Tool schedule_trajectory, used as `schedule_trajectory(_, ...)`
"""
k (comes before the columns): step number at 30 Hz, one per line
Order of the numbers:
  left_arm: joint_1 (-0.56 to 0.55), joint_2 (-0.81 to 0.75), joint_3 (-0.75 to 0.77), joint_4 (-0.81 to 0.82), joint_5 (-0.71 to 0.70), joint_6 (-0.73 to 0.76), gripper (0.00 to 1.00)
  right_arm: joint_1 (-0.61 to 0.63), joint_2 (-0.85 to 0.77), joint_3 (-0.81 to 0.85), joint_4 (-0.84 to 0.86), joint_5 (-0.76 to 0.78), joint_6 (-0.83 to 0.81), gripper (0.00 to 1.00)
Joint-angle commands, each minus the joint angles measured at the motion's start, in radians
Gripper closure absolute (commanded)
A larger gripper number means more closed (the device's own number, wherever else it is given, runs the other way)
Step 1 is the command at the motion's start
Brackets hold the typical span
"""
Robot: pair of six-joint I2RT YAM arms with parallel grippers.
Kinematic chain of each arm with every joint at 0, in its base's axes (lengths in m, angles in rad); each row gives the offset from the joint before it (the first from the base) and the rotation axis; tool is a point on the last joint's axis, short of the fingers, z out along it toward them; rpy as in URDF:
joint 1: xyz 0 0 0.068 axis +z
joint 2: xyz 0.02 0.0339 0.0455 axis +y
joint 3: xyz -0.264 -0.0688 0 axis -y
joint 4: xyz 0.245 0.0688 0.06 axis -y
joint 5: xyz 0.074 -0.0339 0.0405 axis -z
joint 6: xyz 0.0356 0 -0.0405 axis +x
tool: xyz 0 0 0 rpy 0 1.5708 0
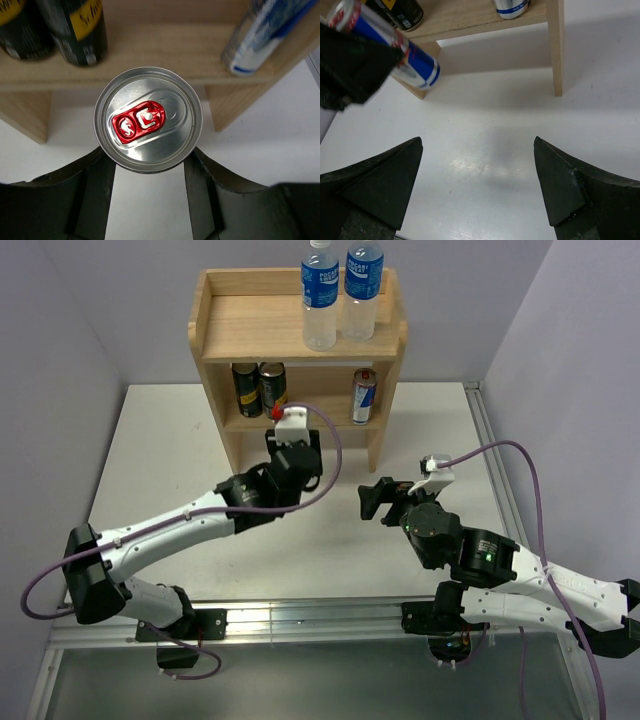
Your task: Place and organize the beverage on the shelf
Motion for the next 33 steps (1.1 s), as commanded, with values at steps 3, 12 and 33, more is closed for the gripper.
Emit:
schedule_trajectory(3, 0.102, 0.093, 0.197, 0.149, 0.111, 0.217, 1.0, -0.006, -0.013, -0.017, 0.01, 0.046, 0.01, 0.01)
schedule_trajectory(12, 0.134, 0.272, 0.438, 0.121, 0.185, 0.289, 1.0, -0.012, -0.001, -0.019, 0.018, 0.055, 0.004, 0.01)
schedule_trajectory(33, 0.195, 0.376, 0.515, 0.175, 0.233, 0.332, 1.0, -0.026, 0.014, -0.045, 0.044, 0.035, -0.004, 0.01)
